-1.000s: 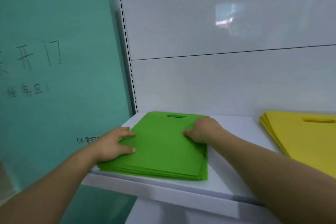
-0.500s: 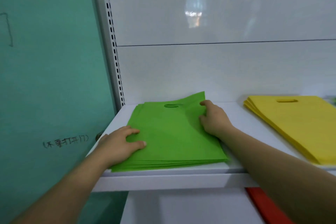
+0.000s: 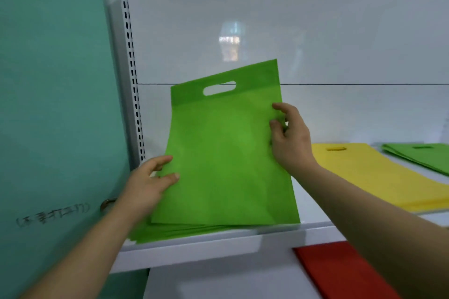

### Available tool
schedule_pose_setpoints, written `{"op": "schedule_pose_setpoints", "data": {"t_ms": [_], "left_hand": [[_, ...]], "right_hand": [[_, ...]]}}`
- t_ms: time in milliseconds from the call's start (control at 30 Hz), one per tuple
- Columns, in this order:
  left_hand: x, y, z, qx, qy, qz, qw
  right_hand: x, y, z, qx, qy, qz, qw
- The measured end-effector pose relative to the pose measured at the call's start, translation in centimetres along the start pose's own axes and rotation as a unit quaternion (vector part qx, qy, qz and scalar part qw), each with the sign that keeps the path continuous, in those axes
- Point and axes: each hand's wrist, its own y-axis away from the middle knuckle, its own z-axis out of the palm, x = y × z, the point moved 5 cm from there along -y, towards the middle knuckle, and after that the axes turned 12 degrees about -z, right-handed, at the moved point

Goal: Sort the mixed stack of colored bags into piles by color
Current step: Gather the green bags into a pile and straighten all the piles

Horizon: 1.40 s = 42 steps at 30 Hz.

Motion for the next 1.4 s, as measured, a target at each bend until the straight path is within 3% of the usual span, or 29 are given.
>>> {"op": "schedule_pose_setpoints", "data": {"t_ms": [167,400,733,1000,1200,1400], "left_hand": [[4.0,1.8,3.3,-0.024,0.025,0.076,0.997],[9.3,7.6,12.5,-0.116,-0.006,0.135,0.984],[20.5,22.5,33.2,-0.25,-0.012,0.22,0.943],[28.1,36.2,48.6,-0.355,-0.002,0.272,0.894],[31.7,41.6,56.3,-0.409,-0.008,0.294,0.864],[33.9,42.3,62.9,-0.438,-0.004,0.305,0.845]], "right_hand": [[-0.3,0.2,-6.0,0.031,0.065,0.039,0.997],[0.3,3.4,-18.8,-0.048,0.181,0.162,0.969],[1.3,9.1,-48.5,0.072,0.312,0.202,0.926],[1.0,15.3,-69.4,0.112,0.391,0.263,0.875],[1.3,18.1,-78.4,0.144,0.425,0.28,0.849],[4.6,18.9,-82.6,0.168,0.438,0.298,0.831]]}}
